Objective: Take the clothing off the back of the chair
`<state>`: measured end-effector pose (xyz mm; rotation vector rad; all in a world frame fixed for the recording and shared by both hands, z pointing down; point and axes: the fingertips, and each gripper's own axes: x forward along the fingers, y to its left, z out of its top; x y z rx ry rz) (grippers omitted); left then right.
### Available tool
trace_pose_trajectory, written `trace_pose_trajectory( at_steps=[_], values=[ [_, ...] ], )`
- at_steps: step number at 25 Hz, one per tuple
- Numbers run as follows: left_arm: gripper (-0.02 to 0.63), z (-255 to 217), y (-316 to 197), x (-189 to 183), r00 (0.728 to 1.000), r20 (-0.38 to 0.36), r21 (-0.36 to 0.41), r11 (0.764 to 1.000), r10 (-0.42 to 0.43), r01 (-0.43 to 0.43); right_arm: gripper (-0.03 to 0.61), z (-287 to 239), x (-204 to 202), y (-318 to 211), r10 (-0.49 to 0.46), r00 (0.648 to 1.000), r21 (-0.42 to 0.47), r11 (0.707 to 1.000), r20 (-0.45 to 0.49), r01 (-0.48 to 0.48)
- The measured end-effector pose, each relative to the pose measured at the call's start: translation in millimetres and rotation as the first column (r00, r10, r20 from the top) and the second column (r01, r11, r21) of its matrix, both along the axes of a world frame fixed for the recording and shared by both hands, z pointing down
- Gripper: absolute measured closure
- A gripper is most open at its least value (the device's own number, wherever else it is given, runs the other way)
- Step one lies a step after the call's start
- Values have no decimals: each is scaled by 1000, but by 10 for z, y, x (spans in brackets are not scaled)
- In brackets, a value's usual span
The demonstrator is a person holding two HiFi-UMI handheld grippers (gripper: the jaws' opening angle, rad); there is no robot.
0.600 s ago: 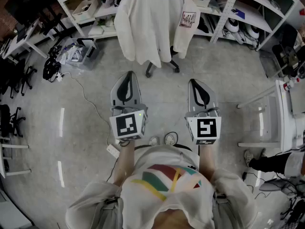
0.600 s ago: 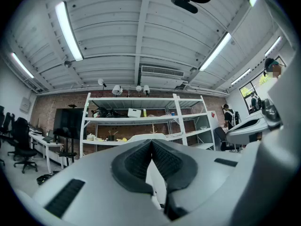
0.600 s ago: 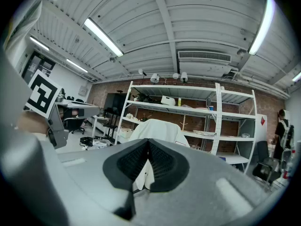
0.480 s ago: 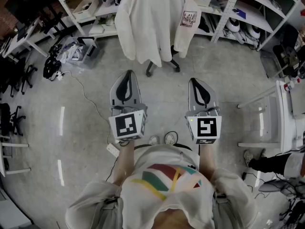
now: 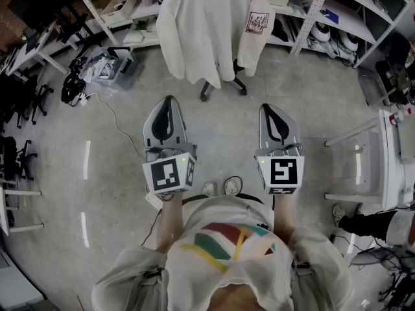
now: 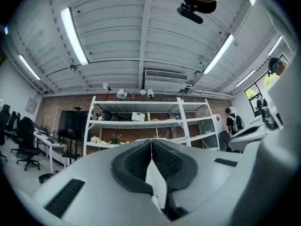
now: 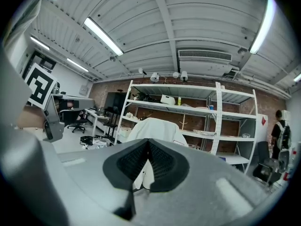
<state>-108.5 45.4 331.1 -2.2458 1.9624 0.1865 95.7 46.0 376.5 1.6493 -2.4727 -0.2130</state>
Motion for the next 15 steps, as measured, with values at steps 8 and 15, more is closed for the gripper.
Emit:
trace_pose_trajectory(
  at_steps=[8, 15],
  values=[
    [598, 78, 19, 109, 998, -9, -18, 998, -64, 64, 574, 39, 485, -26, -24, 1000, 5, 1000, 14, 24],
    [598, 195, 126, 197, 994, 26, -58, 993, -103, 104, 574, 274, 596, -94, -49, 997, -39, 998, 54, 51]
  ],
)
